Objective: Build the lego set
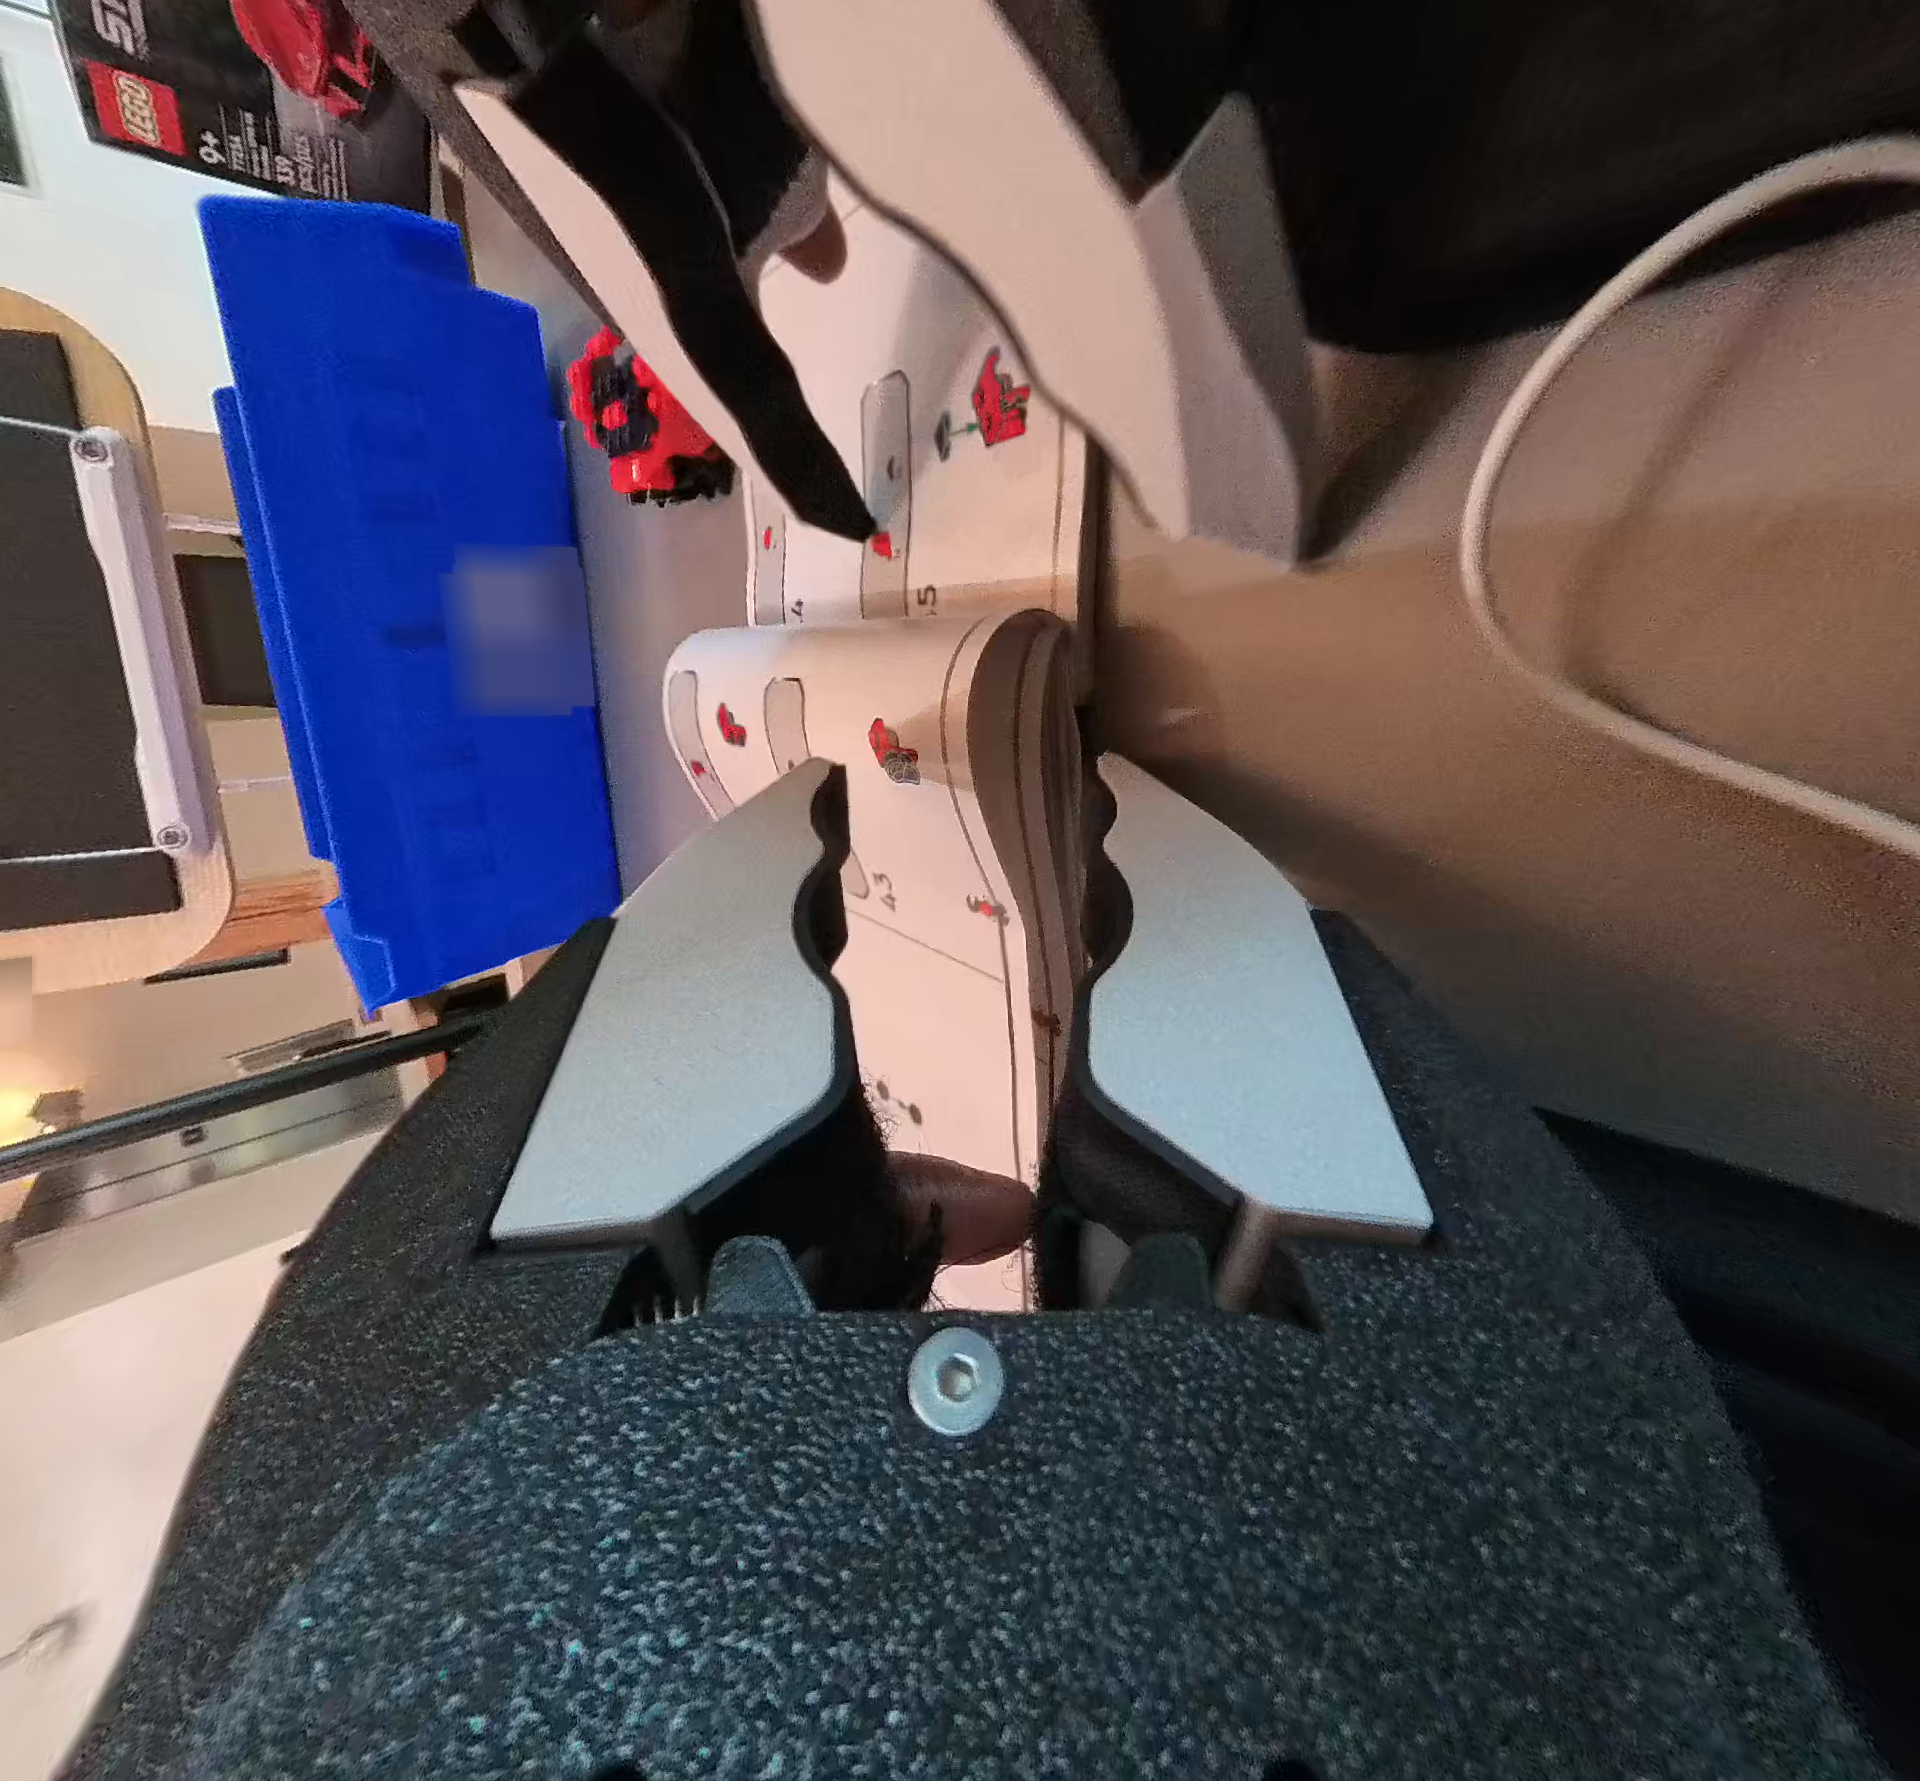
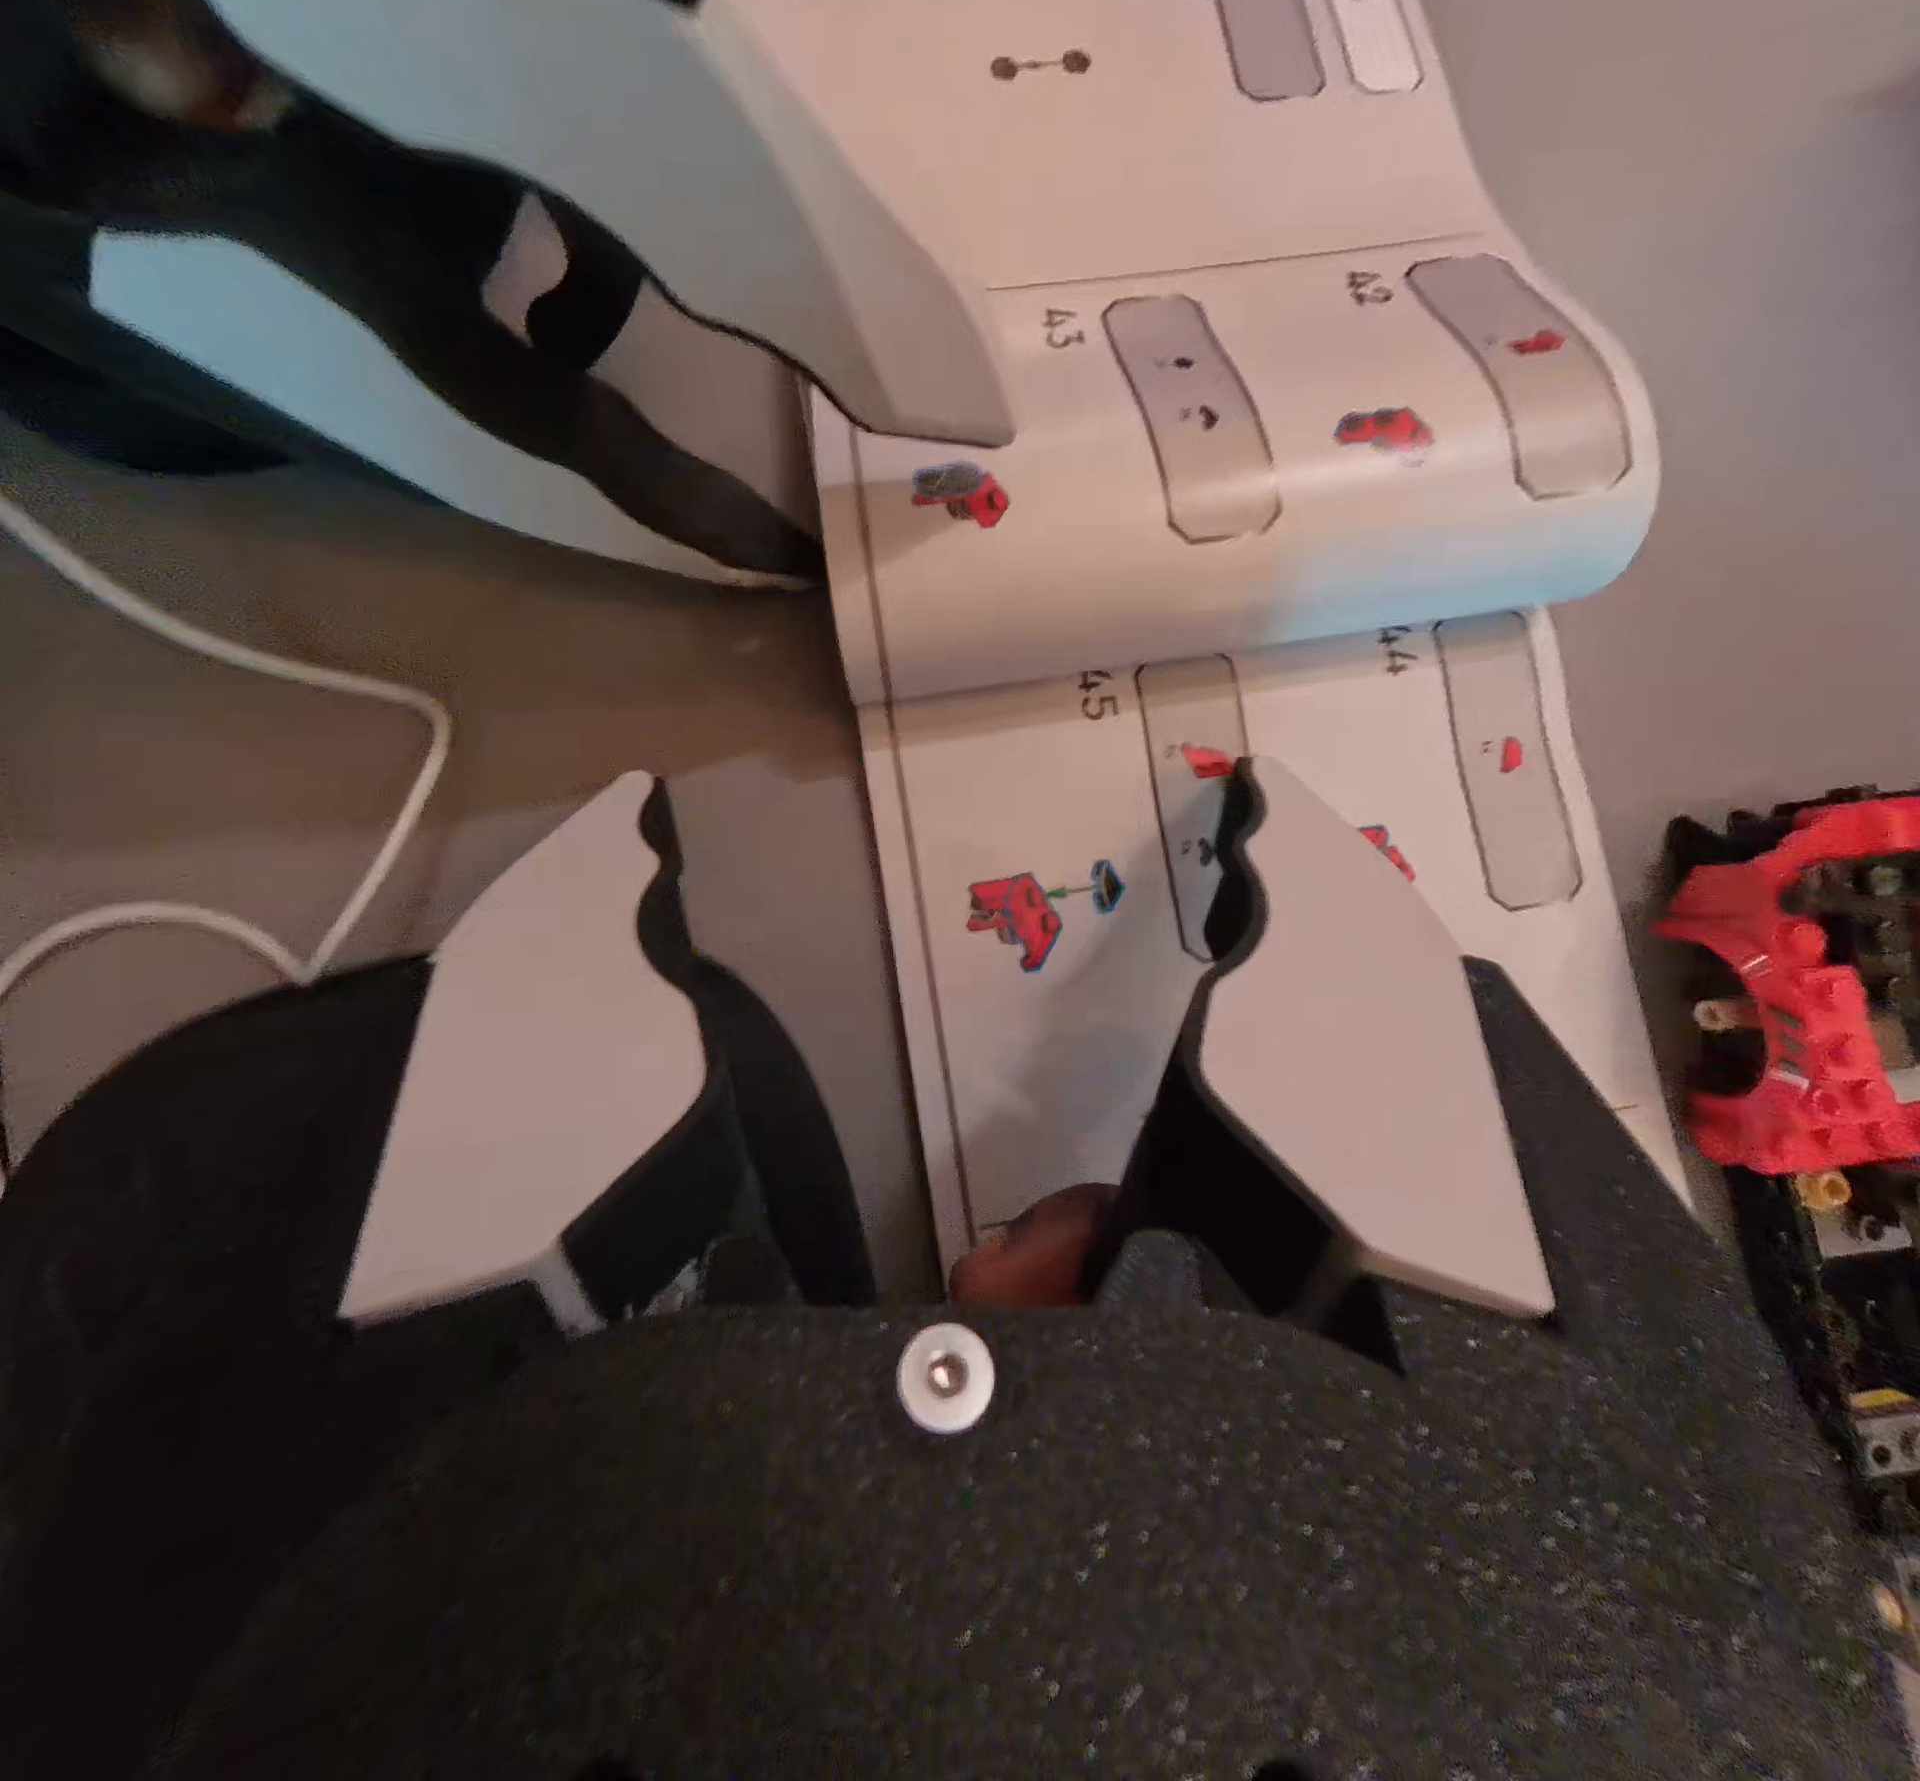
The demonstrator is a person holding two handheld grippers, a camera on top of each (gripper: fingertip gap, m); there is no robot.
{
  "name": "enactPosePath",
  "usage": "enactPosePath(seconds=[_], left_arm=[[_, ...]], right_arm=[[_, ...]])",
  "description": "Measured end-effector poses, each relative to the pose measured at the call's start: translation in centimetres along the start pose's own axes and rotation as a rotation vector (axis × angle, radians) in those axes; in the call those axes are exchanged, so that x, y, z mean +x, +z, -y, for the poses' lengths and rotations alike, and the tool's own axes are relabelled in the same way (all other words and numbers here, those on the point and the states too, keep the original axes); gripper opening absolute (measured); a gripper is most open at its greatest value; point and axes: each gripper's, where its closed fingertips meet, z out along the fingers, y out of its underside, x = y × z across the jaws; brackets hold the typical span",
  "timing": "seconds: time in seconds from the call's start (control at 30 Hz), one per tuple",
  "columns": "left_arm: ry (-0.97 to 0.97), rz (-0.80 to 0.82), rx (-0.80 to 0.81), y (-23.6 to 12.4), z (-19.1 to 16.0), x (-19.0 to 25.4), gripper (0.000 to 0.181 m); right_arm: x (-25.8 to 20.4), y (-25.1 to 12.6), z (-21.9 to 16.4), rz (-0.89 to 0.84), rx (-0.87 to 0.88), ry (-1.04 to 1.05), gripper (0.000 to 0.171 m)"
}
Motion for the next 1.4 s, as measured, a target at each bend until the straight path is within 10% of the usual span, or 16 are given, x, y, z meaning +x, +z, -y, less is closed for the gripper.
enactPosePath(seconds=[0.13,0.3,0.63,0.9,1.0,1.1,1.4], left_arm=[[-0.011,0.014,0.003,-0.2,-0.3,-0.4,0.042],[-0.025,0.114,0.009,-0.3,-0.6,-2.4,0.04],[0.006,0.177,0.039,-1.0,-0.7,-3.5,0.038],[0.319,0.319,-0.151,1.7,-2.9,-4.2,0.055],[0.388,0.287,-0.184,2.8,-3.8,-3.7,0.003],[0.38,0.25,-0.182,2.7,-3.7,-3.4,0.001],[0.159,0.103,-0.201,1.8,-3.7,-3.5,0.001]], right_arm=[[0.7,0.5,1.3,-0.053,0.029,-0.01,0.057],[1.0,0.7,2.1,-0.146,0.007,-0.059,0.066],[2.3,0.6,2.5,-0.351,-0.019,-0.204,0.022],[1.9,-0.4,3.0,-0.341,0.025,-0.179,0.017],[1.9,-0.4,2.7,-0.371,0.012,-0.202,0.011],[1.5,-0.5,2.5,-0.358,0.023,-0.193,0.012],[1.7,-3.1,1.0,-0.604,-0.039,-0.28,0.054]])
